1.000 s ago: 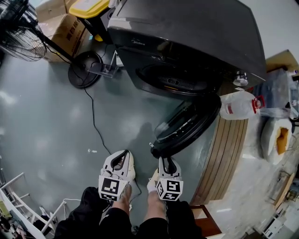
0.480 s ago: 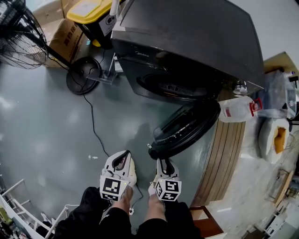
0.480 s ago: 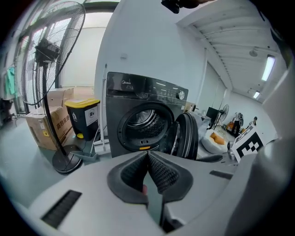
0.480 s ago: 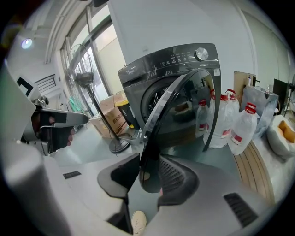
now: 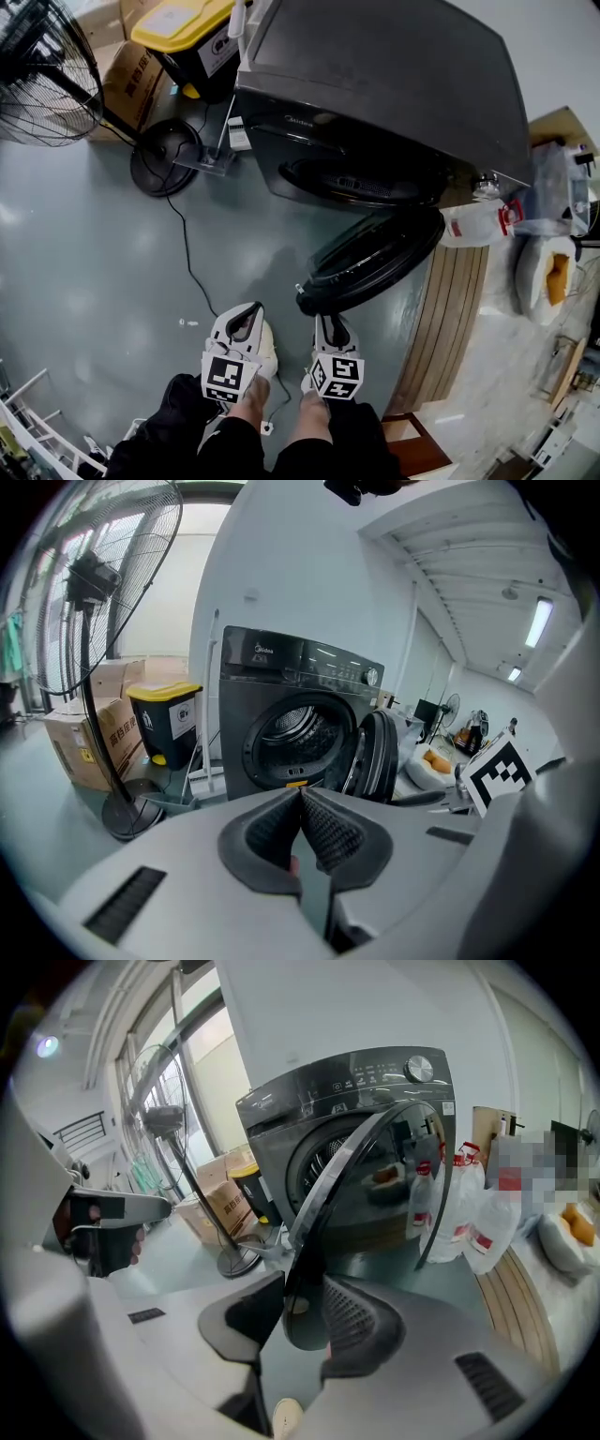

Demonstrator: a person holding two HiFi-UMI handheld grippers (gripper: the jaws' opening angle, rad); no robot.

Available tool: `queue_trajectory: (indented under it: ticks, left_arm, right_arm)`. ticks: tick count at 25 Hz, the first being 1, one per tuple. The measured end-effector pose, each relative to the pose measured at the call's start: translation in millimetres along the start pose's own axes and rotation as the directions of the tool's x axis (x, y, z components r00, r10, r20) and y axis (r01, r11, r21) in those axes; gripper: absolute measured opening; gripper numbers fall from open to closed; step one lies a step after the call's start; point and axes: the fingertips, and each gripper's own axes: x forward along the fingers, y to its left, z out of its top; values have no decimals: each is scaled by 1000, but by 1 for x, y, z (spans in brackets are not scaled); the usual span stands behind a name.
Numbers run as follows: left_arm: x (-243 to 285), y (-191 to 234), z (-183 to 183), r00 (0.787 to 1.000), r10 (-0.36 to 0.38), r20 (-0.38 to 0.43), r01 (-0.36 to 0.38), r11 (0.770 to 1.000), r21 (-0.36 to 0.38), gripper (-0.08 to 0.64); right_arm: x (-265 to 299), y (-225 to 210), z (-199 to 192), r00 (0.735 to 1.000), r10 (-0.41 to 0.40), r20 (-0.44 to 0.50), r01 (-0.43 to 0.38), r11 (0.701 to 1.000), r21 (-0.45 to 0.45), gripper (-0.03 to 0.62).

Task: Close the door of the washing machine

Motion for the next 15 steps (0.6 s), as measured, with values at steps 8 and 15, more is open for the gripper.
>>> queue_trajectory:
  ticks: [8, 15]
  left_arm:
    - [5, 20, 4, 1000, -19, 9, 19, 1000, 17, 23]
    - [10, 43, 26, 999, 5, 33, -6, 1000, 25, 23]
  right_arm:
    - [19, 14, 11, 1000, -20, 14, 19, 999, 27, 143]
    - [38, 27, 28, 1000, -6, -3, 6, 999, 40, 143]
